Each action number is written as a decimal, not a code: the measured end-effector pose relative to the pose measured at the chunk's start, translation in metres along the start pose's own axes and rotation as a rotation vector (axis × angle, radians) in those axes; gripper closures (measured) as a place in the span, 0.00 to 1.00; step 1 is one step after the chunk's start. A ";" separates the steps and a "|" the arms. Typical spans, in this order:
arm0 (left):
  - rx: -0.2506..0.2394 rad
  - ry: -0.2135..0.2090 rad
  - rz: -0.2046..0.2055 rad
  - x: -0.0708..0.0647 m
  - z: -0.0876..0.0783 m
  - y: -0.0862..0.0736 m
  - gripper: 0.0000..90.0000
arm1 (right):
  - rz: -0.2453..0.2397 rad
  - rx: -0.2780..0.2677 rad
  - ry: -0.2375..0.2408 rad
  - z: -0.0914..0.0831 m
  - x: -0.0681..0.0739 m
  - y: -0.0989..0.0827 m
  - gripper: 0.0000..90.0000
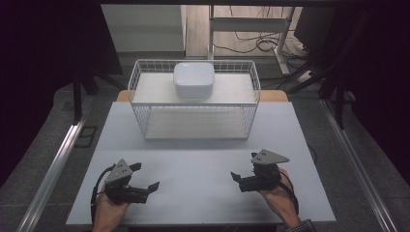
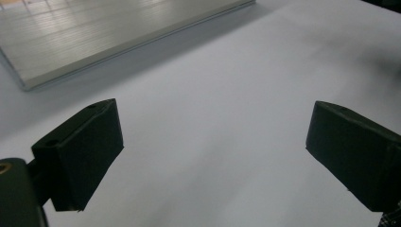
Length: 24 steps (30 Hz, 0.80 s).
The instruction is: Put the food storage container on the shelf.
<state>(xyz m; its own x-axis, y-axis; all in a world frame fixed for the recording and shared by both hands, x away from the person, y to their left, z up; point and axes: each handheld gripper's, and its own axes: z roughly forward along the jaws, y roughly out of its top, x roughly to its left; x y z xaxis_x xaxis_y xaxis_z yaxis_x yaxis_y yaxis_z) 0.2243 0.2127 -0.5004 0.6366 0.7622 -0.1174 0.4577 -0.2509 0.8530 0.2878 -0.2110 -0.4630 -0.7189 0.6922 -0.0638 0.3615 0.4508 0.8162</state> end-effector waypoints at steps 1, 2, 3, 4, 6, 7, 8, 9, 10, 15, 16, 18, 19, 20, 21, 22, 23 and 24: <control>0.005 0.005 0.001 0.001 -0.001 -0.002 0.05 | 0.005 0.002 -0.004 -0.001 -0.001 -0.002 0.01; 0.012 0.012 0.004 0.002 -0.001 -0.004 0.05 | 0.004 0.004 -0.008 -0.002 -0.001 -0.004 0.01; 0.021 0.021 0.010 0.002 -0.002 -0.006 0.05 | 0.007 0.007 -0.011 -0.003 -0.002 -0.005 0.01; 0.029 0.034 0.017 0.003 -0.002 -0.007 0.05 | 0.005 0.009 -0.016 -0.004 -0.003 -0.007 0.01; 0.041 0.048 0.022 0.004 -0.004 -0.011 0.05 | 0.009 0.012 -0.025 -0.005 -0.004 -0.012 0.01; 0.042 0.054 0.022 0.004 -0.005 -0.012 0.05 | 0.010 0.015 -0.029 -0.006 -0.005 -0.014 0.01; 0.042 0.058 0.023 0.005 -0.006 -0.013 0.05 | 0.010 0.015 -0.034 -0.007 -0.006 -0.016 0.01; 0.042 0.061 0.019 0.005 -0.007 -0.015 0.05 | 0.013 0.016 -0.038 -0.008 -0.007 -0.018 0.01; 0.042 0.061 0.012 0.006 -0.008 -0.016 0.05 | 0.020 0.022 -0.044 -0.009 -0.009 -0.022 0.01; 0.044 0.068 -0.012 0.010 -0.014 -0.024 0.05 | 0.037 0.039 -0.058 -0.012 -0.011 -0.032 0.01; 0.046 0.067 -0.018 0.011 -0.015 -0.026 0.05 | 0.037 0.039 -0.058 -0.012 -0.011 -0.032 0.01; 0.051 0.065 -0.029 0.013 -0.016 -0.029 0.05 | 0.040 0.051 -0.062 -0.012 -0.012 -0.036 0.01; 0.055 0.063 -0.037 0.013 -0.016 -0.031 0.05 | 0.043 0.057 -0.063 -0.012 -0.012 -0.038 0.01; 0.060 0.062 -0.040 0.014 -0.017 -0.032 0.04 | 0.046 0.063 -0.062 -0.011 -0.013 -0.040 0.01; 0.066 0.061 -0.044 0.015 -0.017 -0.034 0.04 | 0.051 0.071 -0.064 -0.011 -0.013 -0.042 0.01; 0.071 0.061 -0.049 0.015 -0.017 -0.035 0.04 | 0.053 0.076 -0.064 -0.011 -0.013 -0.044 0.01; 0.078 0.059 -0.055 0.016 -0.016 -0.037 0.04 | 0.053 0.081 -0.066 -0.011 -0.013 -0.046 0.01; 0.084 0.058 -0.060 0.017 -0.016 -0.038 0.04 | 0.054 0.088 -0.067 -0.011 -0.013 -0.048 0.01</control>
<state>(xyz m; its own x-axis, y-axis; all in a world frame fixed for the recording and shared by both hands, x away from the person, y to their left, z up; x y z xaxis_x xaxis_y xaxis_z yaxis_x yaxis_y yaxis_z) 0.2078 0.2446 -0.5266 0.5710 0.8097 -0.1353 0.5457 -0.2512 0.7995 0.2736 -0.2480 -0.4950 -0.6570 0.7514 -0.0616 0.4517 0.4576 0.7659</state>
